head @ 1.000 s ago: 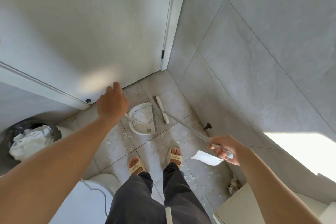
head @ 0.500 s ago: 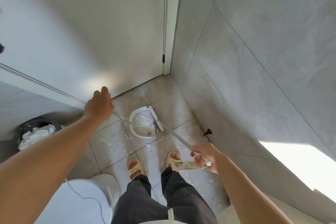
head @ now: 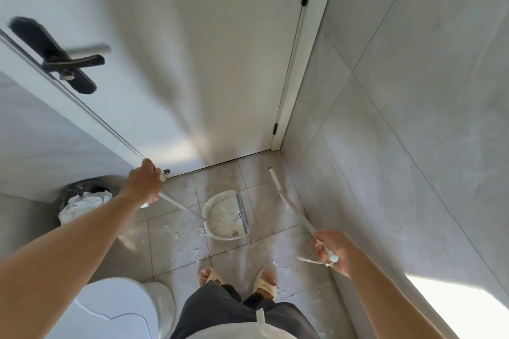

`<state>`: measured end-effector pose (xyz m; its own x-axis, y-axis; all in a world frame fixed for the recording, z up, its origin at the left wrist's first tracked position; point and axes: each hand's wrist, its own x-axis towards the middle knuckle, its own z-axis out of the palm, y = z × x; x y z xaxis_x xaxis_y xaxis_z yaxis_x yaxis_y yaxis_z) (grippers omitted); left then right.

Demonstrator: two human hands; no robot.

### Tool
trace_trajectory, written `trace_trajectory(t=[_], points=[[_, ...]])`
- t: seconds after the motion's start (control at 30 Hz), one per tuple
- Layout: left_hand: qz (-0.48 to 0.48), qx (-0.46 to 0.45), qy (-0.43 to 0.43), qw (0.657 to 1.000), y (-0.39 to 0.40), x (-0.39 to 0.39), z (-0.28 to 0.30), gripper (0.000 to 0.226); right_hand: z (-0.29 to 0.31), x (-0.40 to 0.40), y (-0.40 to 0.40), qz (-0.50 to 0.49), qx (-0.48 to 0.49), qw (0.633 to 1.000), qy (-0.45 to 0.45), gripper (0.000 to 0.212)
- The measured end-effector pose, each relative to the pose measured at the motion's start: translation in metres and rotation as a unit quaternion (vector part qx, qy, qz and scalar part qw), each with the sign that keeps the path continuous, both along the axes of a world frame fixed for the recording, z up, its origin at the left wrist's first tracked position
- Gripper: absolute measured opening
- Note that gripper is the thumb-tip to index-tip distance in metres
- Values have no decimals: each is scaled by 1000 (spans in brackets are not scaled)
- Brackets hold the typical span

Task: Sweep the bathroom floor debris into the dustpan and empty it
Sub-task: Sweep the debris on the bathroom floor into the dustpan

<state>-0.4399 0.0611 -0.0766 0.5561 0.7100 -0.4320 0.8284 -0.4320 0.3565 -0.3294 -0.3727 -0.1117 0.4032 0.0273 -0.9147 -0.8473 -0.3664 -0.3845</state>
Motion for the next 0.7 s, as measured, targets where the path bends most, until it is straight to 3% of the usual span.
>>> trace_trajectory(t=[0.07, 0.13, 0.2, 0.3, 0.47, 0.57, 0.7], points=[[66, -40, 15, 997, 14, -15, 12, 39, 5, 0, 19, 23, -5, 1000, 4, 8], [37, -8, 49, 998, 27, -28, 15, 48, 7, 0, 38, 39, 0, 999, 9, 10], [112, -30, -45, 992, 39, -42, 17, 41, 5, 1, 63, 60, -8, 998, -3, 10], [173, -9, -97, 980, 56, -58, 14, 28, 1, 1, 102, 104, -27, 994, -15, 10], [192, 10, -80, 978, 84, -87, 13, 27, -3, 2, 178, 206, -39, 977, -45, 4], [175, 15, -29, 984, 95, -99, 9, 13, -15, 0, 213, 257, -57, 962, -72, 30], [169, 25, 7, 985, 114, -110, -7, 17, -35, -6, 257, 268, -61, 960, -48, 35]])
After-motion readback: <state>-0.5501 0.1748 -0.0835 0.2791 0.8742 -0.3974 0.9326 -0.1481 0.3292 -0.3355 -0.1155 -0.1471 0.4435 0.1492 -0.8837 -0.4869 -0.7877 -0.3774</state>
